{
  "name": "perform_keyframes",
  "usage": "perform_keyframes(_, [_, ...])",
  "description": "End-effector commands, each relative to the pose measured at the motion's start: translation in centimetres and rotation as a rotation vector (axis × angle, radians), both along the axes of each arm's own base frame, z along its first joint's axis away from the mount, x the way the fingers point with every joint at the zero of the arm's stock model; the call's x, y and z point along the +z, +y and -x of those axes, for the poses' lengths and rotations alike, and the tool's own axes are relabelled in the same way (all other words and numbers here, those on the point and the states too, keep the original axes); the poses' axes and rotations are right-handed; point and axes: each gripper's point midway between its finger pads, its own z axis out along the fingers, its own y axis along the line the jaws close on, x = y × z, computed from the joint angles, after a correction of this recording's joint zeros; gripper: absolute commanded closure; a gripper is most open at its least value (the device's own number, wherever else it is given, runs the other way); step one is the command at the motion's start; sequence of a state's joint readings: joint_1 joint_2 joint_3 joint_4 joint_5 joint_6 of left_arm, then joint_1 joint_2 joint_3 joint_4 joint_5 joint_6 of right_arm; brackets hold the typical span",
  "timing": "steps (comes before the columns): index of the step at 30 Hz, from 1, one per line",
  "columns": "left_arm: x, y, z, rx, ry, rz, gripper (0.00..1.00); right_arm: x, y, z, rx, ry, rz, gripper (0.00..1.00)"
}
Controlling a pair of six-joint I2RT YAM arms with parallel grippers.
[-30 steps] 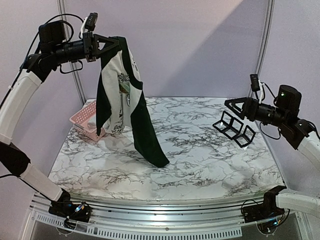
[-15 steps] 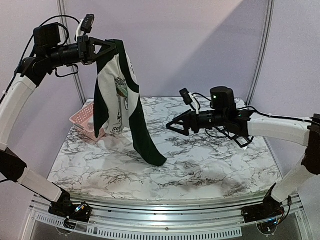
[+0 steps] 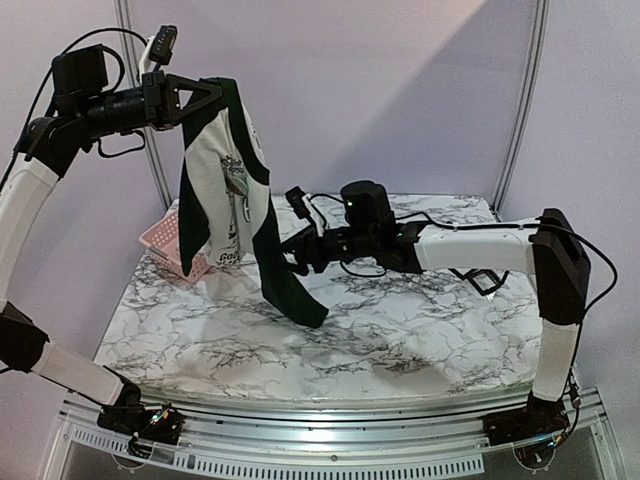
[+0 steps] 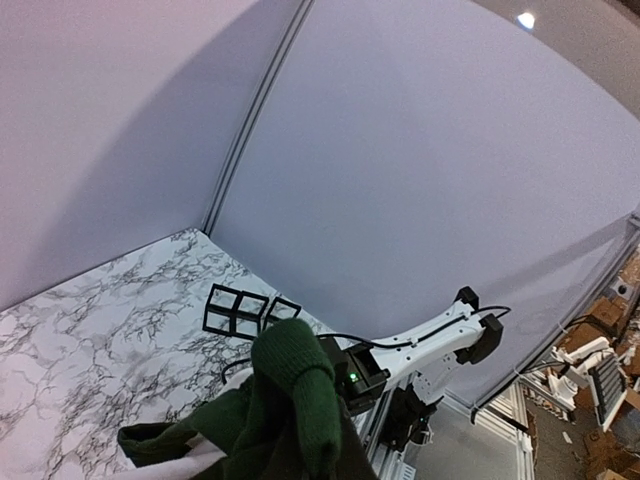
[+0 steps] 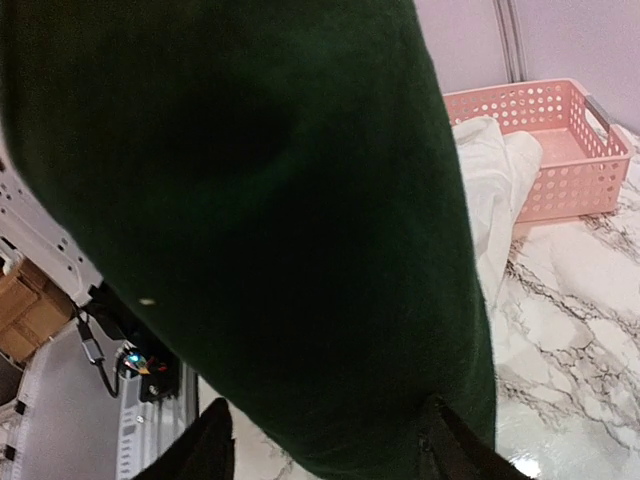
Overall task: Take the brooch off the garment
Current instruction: Flatten out the crumpled clothing at the center of the board.
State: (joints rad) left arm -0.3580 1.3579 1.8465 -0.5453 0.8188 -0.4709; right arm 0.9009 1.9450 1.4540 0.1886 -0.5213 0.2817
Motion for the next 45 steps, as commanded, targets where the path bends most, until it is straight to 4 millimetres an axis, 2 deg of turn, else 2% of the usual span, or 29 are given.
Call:
perform_keyframes(1, [0.6,0.3,0.9,0.013,-0.043,-0.013,1.0,0.3,1.2,-1.5,-0.039,-0.041,-0.029,0.53])
perform_keyframes(4, [0.5,0.8,0.7,0.047,-0.057,-0.027,1.0,1.4,1.0,-2.0,-0.074,-0.055,-0.05,0.82])
perform_keyframes(6, [0.6,1.1,0.7,0.07,-0.074,-0.033,1.0,2.9,0.5,-2.3,-0.111,-0.077,-0.067,0.98])
perform_keyframes(11, [1.4,3.1,-0.1,0.219,-0.133,-0.056,1.0,6.3,-2.2,-3.4,-0.259,-0.141,-0.064,1.0])
perform_keyframes(16, [2.0,8.1,-1.4,0.532,-0.215,-0.152,1.0,11.6,-7.7,-4.1,-0.469,-0.253,-0.038,1.0])
perform_keyframes(17, [2.2,9.1,-1.4,0.587,-0.231,-0.165,1.0,13.8,-9.3,-3.8,-0.511,-0.293,-0.052,1.0])
perform_keyframes(18, [2.6,10.0,-1.1,0.632,-0.252,-0.172,1.0,14.8,-10.3,-3.6,-0.537,-0.313,-0.051,1.0])
perform_keyframes(20, [3.4,10.9,-0.4,0.67,-0.288,-0.171,1.0,18.5,-12.7,-2.3,-0.565,-0.38,-0.08,1.0])
perform_keyframes(22, [4.7,11.0,0.8,0.659,-0.33,-0.149,1.0,21.4,-14.5,-1.2,-0.575,-0.427,-0.112,1.0])
perform_keyframes(23, [5.5,10.9,1.5,0.643,-0.355,-0.133,1.0,22.2,-15.0,-0.5,-0.565,-0.438,-0.11,1.0])
perform_keyframes(25, [7.3,10.8,3.2,0.608,-0.409,-0.095,1.0,25.4,-16.6,1.6,-0.533,-0.488,-0.148,1.0])
perform_keyframes(27, [8.8,10.7,5.0,0.577,-0.454,-0.064,1.0,27.9,-17.8,3.6,-0.488,-0.524,-0.184,1.0])
perform_keyframes(31, [10.9,10.8,7.8,0.53,-0.511,-0.015,1.0,31.3,-20.0,7.4,-0.393,-0.559,-0.237,1.0])
perform_keyframes(34, [11.8,10.8,9.9,0.491,-0.543,0.015,1.0,32.8,-21.8,9.9,-0.351,-0.581,-0.264,1.0])
perform_keyframes(41, [13.6,10.4,14.0,0.376,-0.568,0.129,1.0,34.1,-25.6,13.1,-0.342,-0.618,-0.281,1.0])
perform_keyframes(43, [13.6,10.3,14.1,0.358,-0.542,0.16,1.0,34.1,-26.2,13.0,-0.37,-0.618,-0.282,1.0])
perform_keyframes(45, [13.2,9.7,13.4,0.326,-0.505,0.19,1.0,33.6,-26.6,11.8,-0.437,-0.613,-0.26,1.0])
